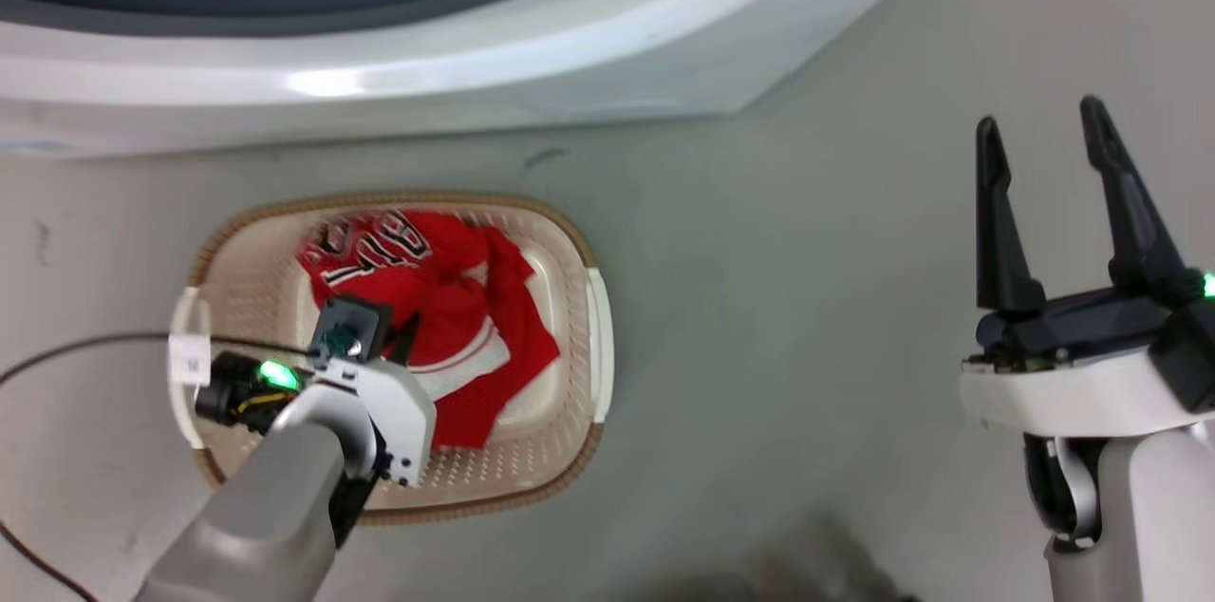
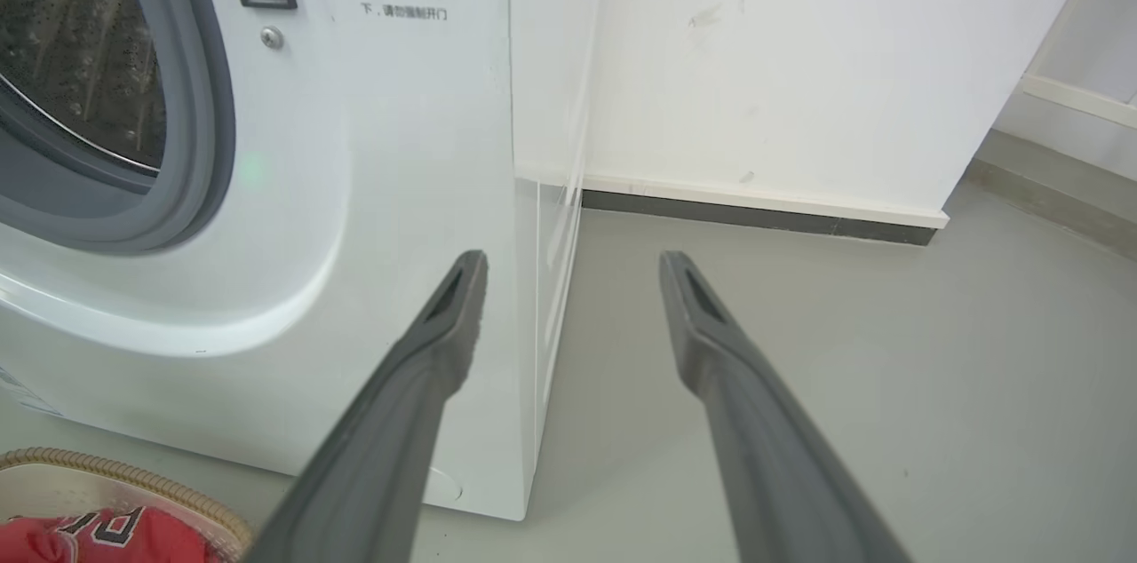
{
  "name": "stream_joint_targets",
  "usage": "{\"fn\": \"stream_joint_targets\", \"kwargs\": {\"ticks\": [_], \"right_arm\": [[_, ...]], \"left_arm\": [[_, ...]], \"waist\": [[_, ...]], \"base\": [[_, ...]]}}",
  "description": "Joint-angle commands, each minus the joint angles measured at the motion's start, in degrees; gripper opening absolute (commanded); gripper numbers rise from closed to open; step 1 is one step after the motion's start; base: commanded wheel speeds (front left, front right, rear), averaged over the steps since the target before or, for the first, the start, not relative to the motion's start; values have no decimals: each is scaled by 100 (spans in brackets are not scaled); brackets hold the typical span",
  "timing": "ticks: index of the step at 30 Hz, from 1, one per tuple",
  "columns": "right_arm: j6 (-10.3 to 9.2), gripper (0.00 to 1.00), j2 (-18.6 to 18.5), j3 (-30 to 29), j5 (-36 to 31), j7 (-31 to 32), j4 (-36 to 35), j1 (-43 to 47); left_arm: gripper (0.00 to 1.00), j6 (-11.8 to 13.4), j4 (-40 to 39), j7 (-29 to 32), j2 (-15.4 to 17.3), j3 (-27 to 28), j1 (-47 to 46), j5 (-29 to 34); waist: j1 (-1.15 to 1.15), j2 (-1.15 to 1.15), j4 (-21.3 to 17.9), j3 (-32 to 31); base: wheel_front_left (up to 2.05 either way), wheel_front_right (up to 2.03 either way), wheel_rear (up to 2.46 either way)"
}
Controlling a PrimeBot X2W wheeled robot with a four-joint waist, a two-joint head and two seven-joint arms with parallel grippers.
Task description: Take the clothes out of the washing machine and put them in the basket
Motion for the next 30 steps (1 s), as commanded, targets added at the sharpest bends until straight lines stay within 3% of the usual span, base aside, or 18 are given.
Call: {"fn": "stream_joint_targets", "kwargs": {"ticks": [1, 11, 21, 22, 23, 30], "right_arm": [[-6, 100, 5, -10, 50, -9, -49, -143], [-6, 100, 5, -99, 249, -9, -164, -453], [-6, 100, 5, -104, 342, -10, -205, -566], [-6, 100, 5, -111, 339, -10, -199, -559], [-6, 100, 5, -112, 314, -9, -188, -547], [-6, 100, 5, -72, 248, -10, -39, -436]], "left_arm": [[0, -40, 251, 18, -41, -41, -220, 69], [0, -186, 1745, 214, -372, -280, -1170, 265], [0, -60, 2135, 568, -464, -444, -1362, 323], [65, -38, 2140, 499, -481, -446, -1365, 323], [100, -57, 2143, 445, -521, -418, -1350, 280], [100, -100, 2175, 149, -675, -316, -1049, 105]], "waist": [[-1, 0, -215, 465], [-1, 0, -373, 1259], [-1, 0, -423, 1450], [-1, 0, -407, 1426], [-1, 0, -386, 1390], [-1, 0, -266, 977]], "base": [[0, 0, 0], [0, 0, 0], [0, 0, 0], [0, 0, 0], [0, 0, 0], [0, 0, 0]]}}
